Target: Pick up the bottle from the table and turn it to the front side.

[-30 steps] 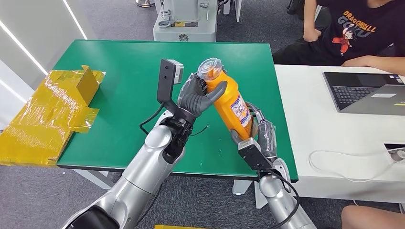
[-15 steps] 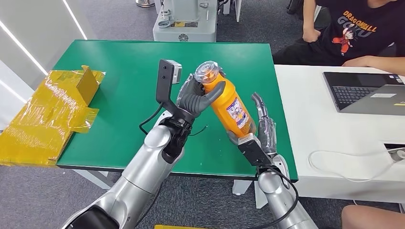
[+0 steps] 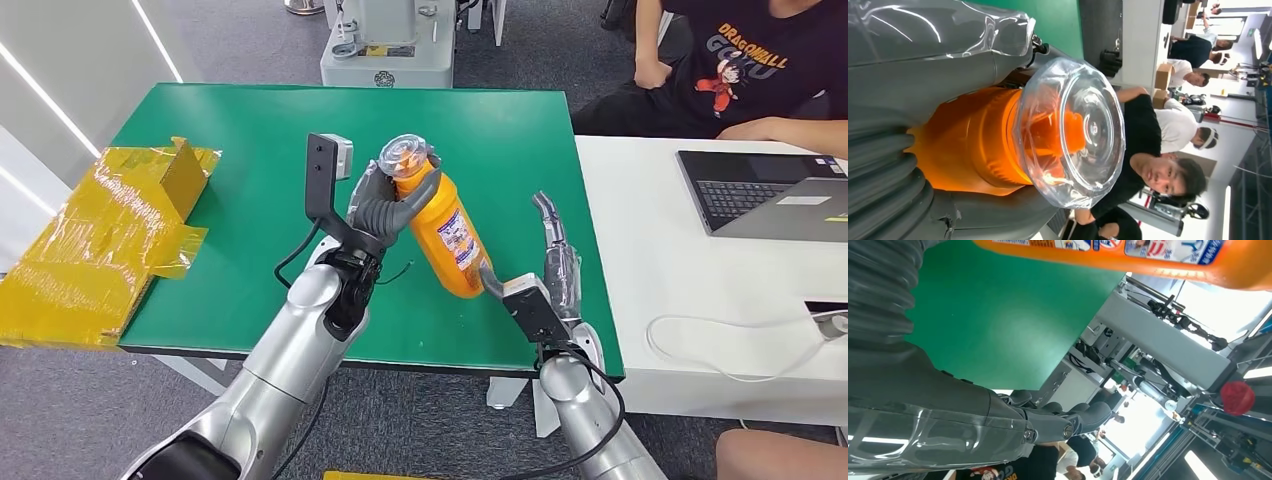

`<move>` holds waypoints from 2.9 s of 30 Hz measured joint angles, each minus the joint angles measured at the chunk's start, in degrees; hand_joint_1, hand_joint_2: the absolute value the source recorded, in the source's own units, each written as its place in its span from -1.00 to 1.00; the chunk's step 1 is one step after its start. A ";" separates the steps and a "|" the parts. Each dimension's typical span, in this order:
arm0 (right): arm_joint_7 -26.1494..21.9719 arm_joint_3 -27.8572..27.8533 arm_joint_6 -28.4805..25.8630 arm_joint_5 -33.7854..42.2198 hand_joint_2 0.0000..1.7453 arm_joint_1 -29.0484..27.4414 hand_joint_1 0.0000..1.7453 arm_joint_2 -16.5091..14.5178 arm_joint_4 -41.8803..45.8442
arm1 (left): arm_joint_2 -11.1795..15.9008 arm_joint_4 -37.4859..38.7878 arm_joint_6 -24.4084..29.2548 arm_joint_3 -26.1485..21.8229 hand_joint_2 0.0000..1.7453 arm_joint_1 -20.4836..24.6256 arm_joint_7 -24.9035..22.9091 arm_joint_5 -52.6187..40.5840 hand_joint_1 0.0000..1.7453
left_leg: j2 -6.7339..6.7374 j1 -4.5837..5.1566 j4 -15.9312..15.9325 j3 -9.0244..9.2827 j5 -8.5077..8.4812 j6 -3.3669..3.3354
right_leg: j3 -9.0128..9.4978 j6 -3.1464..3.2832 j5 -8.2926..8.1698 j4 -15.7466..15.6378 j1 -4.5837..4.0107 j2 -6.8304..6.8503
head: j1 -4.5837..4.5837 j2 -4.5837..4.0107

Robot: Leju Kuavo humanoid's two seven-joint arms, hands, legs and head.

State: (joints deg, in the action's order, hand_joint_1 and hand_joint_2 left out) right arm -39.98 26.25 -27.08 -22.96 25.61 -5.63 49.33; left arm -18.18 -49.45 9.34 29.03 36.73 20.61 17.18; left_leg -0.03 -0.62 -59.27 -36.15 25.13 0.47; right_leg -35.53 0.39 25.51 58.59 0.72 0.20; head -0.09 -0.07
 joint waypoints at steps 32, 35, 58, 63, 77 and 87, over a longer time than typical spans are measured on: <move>-0.06 0.01 -0.15 1.31 1.00 -0.72 -1.00 -0.01 3.32 | 5.08 -5.52 6.65 -4.89 1.00 0.13 3.04 -5.89 1.00 | 0.03 -0.01 0.00 0.02 -0.01 0.01 | 0.00 0.01 -0.01 0.02 0.00 -0.04 | 0.00 0.00; -0.06 -0.01 -0.22 1.38 1.00 -1.22 -1.00 0.03 3.92 | 6.78 -8.17 8.33 -6.00 1.00 0.65 2.68 -8.28 1.00 | 0.06 -0.02 0.00 0.03 -0.01 0.01 | -0.02 0.01 -0.01 0.03 -0.01 -0.07 | 0.01 0.00; 0.86 -1.90 -0.25 0.16 1.00 -9.06 -1.00 2.22 13.65 | 24.94 -11.50 17.58 -9.32 1.00 7.49 0.95 -24.08 1.00 | 0.12 -0.02 0.00 0.05 -0.03 0.03 | -0.02 0.02 -0.01 0.04 -0.01 -0.15 | 0.01 0.00; 0.87 -2.41 -0.17 -0.21 1.00 -9.80 -1.00 2.22 14.57 | 27.81 -10.92 20.66 -8.96 1.00 8.02 -0.02 -31.13 1.00 | 0.12 -0.03 -0.01 0.05 -0.03 0.03 | -0.02 0.02 -0.01 0.04 -0.02 -0.15 | 0.00 0.00; 1.40 -3.76 0.46 -1.61 1.00 -12.06 -1.00 2.24 17.34 | 34.64 -9.47 26.73 -7.35 1.00 9.44 -3.96 -46.65 1.00 | 0.16 -0.03 0.00 0.06 -0.03 0.03 | -0.02 0.02 -0.01 0.04 -0.02 -0.17 | 0.00 0.00; 1.81 -4.25 0.62 -1.85 1.00 -12.41 -1.00 2.24 18.12 | 36.86 -8.07 28.32 -4.52 1.00 9.73 -10.23 -61.51 1.00 | 0.17 -0.02 -0.02 0.07 -0.03 0.03 | -0.02 0.02 -0.02 0.04 -0.01 -0.20 | -0.01 0.00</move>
State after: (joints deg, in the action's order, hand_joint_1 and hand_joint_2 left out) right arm -38.17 22.00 -26.46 -24.81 13.20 -3.39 67.45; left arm 18.67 -57.52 37.67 24.50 46.46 10.37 -44.33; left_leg 0.15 -0.64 -59.29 -36.08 25.11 0.50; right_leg -35.55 0.42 25.49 58.63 0.71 0.00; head -0.10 -0.07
